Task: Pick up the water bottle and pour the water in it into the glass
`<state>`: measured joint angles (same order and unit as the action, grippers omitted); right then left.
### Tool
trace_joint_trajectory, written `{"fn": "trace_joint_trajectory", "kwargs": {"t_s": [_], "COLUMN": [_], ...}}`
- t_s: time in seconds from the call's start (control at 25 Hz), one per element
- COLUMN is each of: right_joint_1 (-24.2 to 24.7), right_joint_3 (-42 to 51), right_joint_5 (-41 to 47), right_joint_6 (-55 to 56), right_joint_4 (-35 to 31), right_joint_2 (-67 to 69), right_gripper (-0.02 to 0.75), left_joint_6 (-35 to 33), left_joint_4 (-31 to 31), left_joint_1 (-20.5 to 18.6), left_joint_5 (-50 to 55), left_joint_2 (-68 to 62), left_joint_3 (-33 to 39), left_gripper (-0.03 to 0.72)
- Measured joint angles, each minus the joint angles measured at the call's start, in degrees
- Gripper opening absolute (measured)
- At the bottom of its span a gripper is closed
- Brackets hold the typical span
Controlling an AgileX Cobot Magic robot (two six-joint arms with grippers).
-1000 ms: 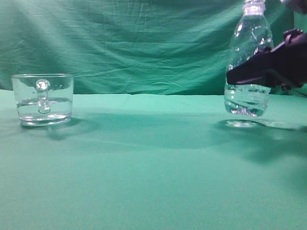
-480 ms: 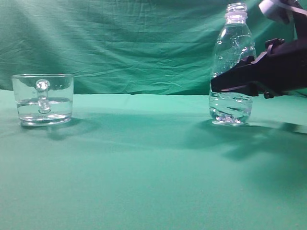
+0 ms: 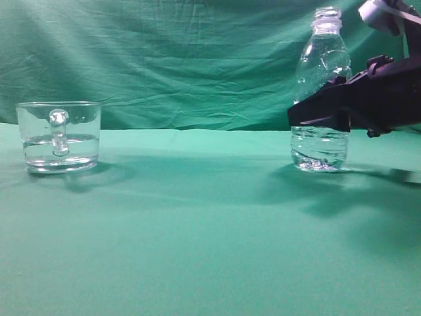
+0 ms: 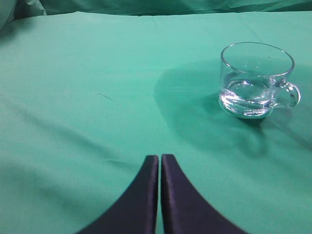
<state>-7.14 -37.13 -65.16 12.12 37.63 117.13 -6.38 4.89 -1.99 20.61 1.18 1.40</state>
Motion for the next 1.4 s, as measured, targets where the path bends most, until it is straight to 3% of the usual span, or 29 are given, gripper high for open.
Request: {"fn": "trace_joint_trajectory", "kwargs": {"t_s": [0.2, 0.36, 0.4, 0.6, 0.8, 0.92, 1.0, 1.12, 1.16, 1.24, 1.4], "right_joint_1": [0.0, 0.0, 0.0, 0.0, 0.0, 0.0, 0.0, 0.0, 0.0, 0.0, 0.0], "right_joint_3": [0.0, 0.0, 0.0, 0.0, 0.0, 0.0, 0.0, 0.0, 0.0, 0.19, 0.45], "right_joint_5": [-0.11, -0.01, -0.01, 0.15, 5.61, 11.1, 14.7, 21.03, 22.56, 25.18, 25.51], "right_joint_6": [6.36, 9.72, 10.39, 13.42, 15.05, 18.21, 20.8, 23.54, 25.02, 29.49, 36.42], "right_joint_4": [0.0, 0.0, -0.14, -1.18, -1.07, -0.41, 0.58, 5.14, 6.76, 9.97, 15.75], "right_joint_2": [-0.14, -3.43, -4.89, -14.25, -26.88, -34.58, -39.58, -47.59, -50.16, -54.56, -62.39], "right_gripper": [0.62, 0.62, 0.661, 0.647, 0.647, 0.513, 0.386, 0.125, 0.081, 0.0, 0.0], "left_joint_6": [0.0, 0.0, 0.0, 0.0, 0.0, 0.0, 0.0, 0.0, 0.0, 0.0, 0.0], "left_joint_4": [0.0, 0.0, 0.0, 0.0, 0.0, 0.0, 0.0, 0.0, 0.0, 0.0, 0.0], "left_joint_1": [0.0, 0.0, 0.0, 0.0, 0.0, 0.0, 0.0, 0.0, 0.0, 0.0, 0.0], "left_joint_5": [0.0, 0.0, 0.0, 0.0, 0.0, 0.0, 0.0, 0.0, 0.0, 0.0, 0.0], "left_joint_2": [0.0, 0.0, 0.0, 0.0, 0.0, 0.0, 0.0, 0.0, 0.0, 0.0, 0.0], "left_joint_3": [0.0, 0.0, 0.0, 0.0, 0.0, 0.0, 0.0, 0.0, 0.0, 0.0, 0.0], "left_gripper": [0.0, 0.0, 0.0, 0.0, 0.0, 0.0, 0.0, 0.0, 0.0, 0.0, 0.0]}}
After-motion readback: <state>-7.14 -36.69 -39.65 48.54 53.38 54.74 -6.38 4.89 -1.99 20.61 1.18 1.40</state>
